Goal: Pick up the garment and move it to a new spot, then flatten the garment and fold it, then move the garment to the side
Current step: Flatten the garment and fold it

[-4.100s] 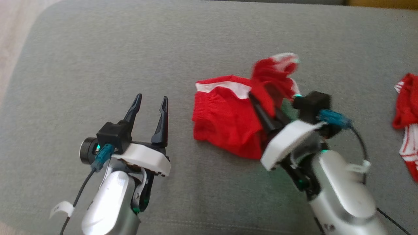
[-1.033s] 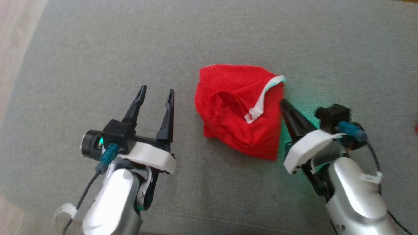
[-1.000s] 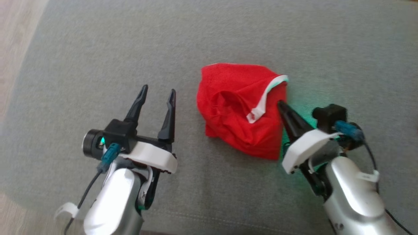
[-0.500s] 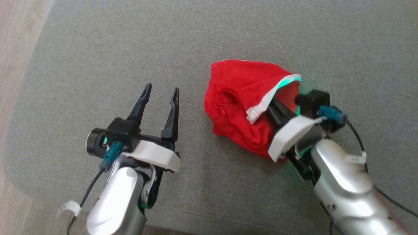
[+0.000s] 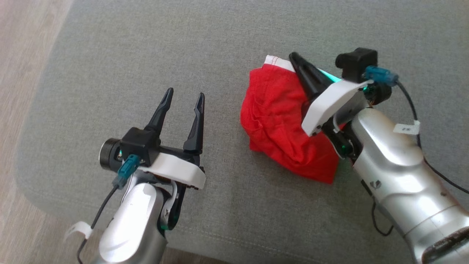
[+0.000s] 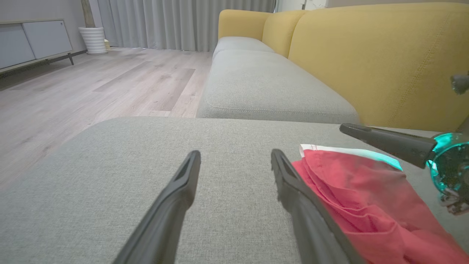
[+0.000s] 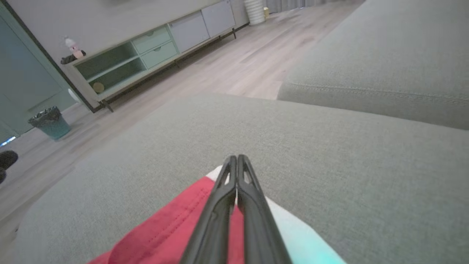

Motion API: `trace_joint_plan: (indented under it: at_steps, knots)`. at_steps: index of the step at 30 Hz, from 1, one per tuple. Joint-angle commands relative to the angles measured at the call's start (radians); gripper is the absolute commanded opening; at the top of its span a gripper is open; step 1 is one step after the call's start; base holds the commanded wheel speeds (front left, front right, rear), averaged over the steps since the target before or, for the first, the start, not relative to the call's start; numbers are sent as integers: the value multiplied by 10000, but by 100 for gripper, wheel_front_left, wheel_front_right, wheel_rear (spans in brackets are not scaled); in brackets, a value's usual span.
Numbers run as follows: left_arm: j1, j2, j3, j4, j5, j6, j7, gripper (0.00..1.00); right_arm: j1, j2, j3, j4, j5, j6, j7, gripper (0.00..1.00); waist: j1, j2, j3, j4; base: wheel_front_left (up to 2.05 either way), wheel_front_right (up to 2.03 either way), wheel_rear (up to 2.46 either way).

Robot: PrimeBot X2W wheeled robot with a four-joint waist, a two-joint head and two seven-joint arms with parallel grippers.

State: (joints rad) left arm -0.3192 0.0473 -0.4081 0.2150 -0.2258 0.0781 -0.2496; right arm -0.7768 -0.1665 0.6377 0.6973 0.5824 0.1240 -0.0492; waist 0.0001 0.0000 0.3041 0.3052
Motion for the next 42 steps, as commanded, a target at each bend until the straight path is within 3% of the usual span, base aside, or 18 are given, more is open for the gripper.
trace_joint_plan:
  at_steps: [1, 5, 6, 7, 8, 17, 26, 32, 42]
  knots:
    - [-296, 65, 304, -354, -47, 9, -121, 100, -151, 119, 104, -242, 59, 67, -199, 0, -1, 0, -15, -11, 0, 0, 0]
    - [-155, 59, 451, -364, -3, 63, -121, 100, -99, -19, 160, -339, 28, 67, -1049, 0, -1, 0, -170, -203, 0, 0, 0]
    - [-102, 66, 497, -369, 26, 73, -121, 100, 6, -74, 100, -429, -33, 67, -1269, 20, -1, 0, -228, -294, 0, 0, 0]
    - [-50, 85, 544, -377, 59, 80, -121, 100, 102, -163, 30, -554, -216, 67, -1471, 64, -1, 0, -280, -396, 0, 0, 0]
    - [-10, 109, 585, -380, 89, 77, -121, 100, 239, -239, -139, -715, -398, 67, -1645, 100, -1, 0, -330, -492, 0, 0, 0]
    - [278, 387, 849, -459, 321, 52, -122, 100, 2730, -376, -3055, -2986, -2563, 67, -1955, 100, -1, 0, -795, -1405, 0, 0, 0]
    - [612, 660, 849, -469, 397, -16, -122, 100, 5933, 281, -5770, -6442, -4210, 67, -467, 100, -1, 0, -1197, -2053, 0, 0, 0]
    - [896, 845, 811, -500, 362, -8, -83, 100, 7492, 670, -6411, -8081, -4453, 67, 401, 100, -1, 0, -1411, -2307, 0, 0, 0]
    - [1046, 951, 808, -597, 261, 74, 23, 100, 7931, 908, -6503, -8662, -4368, 67, 704, 100, -1, 0, -1496, -2320, 0, 0, 0]
